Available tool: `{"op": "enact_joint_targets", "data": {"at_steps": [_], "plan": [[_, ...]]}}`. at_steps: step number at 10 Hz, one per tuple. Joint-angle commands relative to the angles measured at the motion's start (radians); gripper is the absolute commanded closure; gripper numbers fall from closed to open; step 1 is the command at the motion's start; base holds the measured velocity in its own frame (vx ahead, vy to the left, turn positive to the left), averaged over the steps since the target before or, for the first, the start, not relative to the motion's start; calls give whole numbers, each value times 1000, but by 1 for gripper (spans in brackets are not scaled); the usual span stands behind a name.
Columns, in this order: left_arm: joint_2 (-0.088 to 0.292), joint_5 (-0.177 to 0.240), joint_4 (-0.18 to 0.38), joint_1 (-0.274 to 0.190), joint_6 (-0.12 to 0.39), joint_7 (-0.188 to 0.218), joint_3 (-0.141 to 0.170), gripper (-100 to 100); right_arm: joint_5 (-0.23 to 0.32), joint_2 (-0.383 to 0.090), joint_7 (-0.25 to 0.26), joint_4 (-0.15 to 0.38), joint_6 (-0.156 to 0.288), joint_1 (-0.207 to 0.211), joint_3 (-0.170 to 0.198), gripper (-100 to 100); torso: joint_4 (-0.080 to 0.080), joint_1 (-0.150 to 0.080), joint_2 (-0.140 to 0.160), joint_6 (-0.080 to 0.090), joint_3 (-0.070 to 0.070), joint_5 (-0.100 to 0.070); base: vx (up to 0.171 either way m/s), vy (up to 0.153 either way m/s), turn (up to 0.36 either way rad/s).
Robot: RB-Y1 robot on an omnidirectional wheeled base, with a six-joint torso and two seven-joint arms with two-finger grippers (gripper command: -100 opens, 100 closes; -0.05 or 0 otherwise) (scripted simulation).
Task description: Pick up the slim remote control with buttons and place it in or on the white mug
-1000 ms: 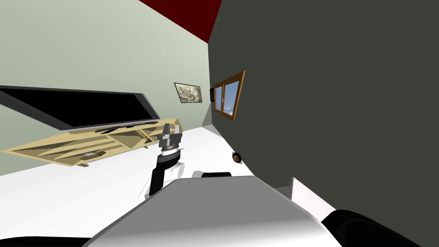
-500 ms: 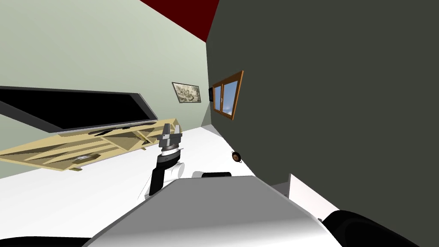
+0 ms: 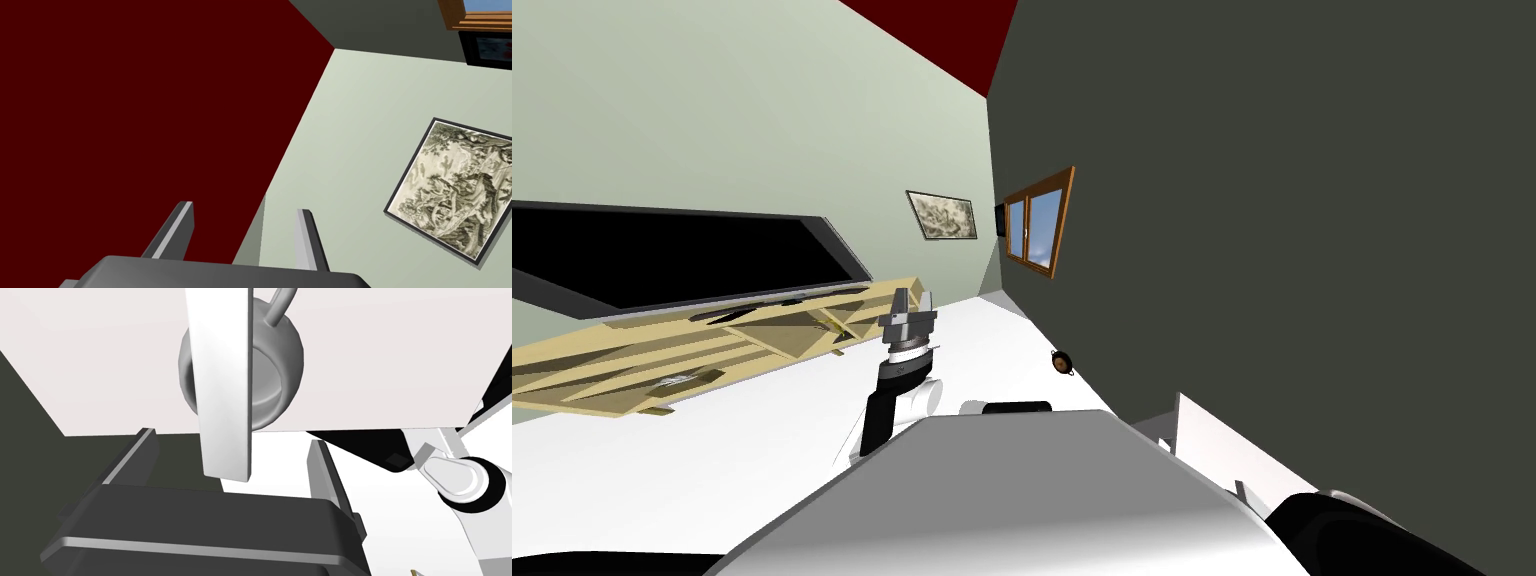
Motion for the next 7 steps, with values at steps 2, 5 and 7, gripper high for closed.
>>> {"op": "enact_joint_targets", "data": {"at_steps": [2, 5, 7], "plan": [[0, 0, 0, 0, 0, 0, 0, 0, -1, -2, 0, -1, -2, 1, -1, 0, 0, -1, -1, 0, 0, 0, -5, 8, -6], [0, 0, 0, 0, 0, 0, 0, 0, -1, -2, 0, -1, -2, 1, -1, 0, 0, -3, -2, 0, -1, -1, 0, 0, 0], [0, 0, 0, 0, 0, 0, 0, 0, -1, -2, 0, -1, -2, 1, -1, 0, 0, -3, -2, 0, -1, -1, 0, 0, 0]]}}
